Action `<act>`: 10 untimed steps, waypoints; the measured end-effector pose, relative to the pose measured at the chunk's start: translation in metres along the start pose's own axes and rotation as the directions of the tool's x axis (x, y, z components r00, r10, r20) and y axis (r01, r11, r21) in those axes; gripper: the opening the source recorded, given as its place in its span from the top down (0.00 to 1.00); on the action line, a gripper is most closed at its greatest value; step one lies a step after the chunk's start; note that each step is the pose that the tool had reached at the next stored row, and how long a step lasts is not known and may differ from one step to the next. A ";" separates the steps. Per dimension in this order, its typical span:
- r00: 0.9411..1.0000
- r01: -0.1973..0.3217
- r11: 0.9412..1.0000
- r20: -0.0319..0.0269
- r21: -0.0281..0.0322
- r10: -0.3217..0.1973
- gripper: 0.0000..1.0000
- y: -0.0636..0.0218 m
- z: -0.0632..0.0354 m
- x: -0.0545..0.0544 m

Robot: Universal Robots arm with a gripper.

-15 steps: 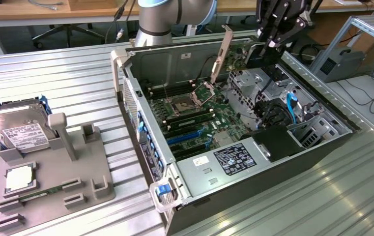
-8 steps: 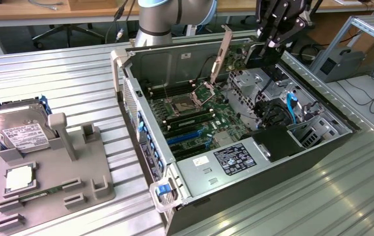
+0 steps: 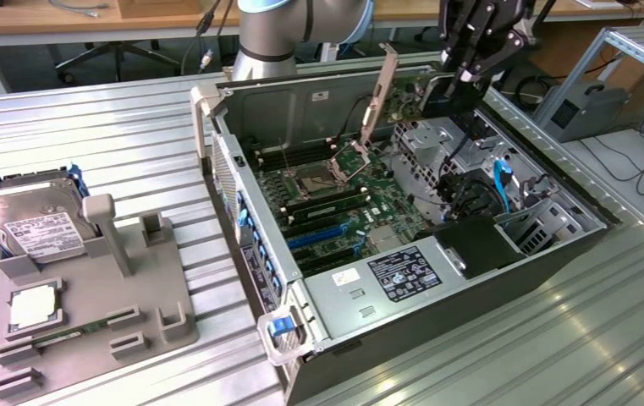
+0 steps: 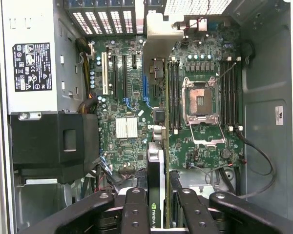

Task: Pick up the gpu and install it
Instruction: 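Insert the gpu into the slot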

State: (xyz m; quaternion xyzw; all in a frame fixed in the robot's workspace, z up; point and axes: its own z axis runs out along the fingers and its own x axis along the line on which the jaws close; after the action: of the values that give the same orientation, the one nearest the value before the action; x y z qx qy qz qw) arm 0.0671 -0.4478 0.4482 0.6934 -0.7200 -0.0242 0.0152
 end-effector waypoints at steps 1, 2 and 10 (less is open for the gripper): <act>1.000 0.000 1.000 0.000 0.000 0.000 0.73 0.0009 0.0001 0.000; 1.000 0.000 1.000 0.000 0.000 0.000 0.73 0.0018 0.0001 0.000; 1.000 0.000 1.000 0.000 0.000 0.000 0.73 0.0087 0.0005 0.000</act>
State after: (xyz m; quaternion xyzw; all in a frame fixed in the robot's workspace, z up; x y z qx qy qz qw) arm 0.0584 -0.4478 0.4481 0.6934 -0.7200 -0.0242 0.0152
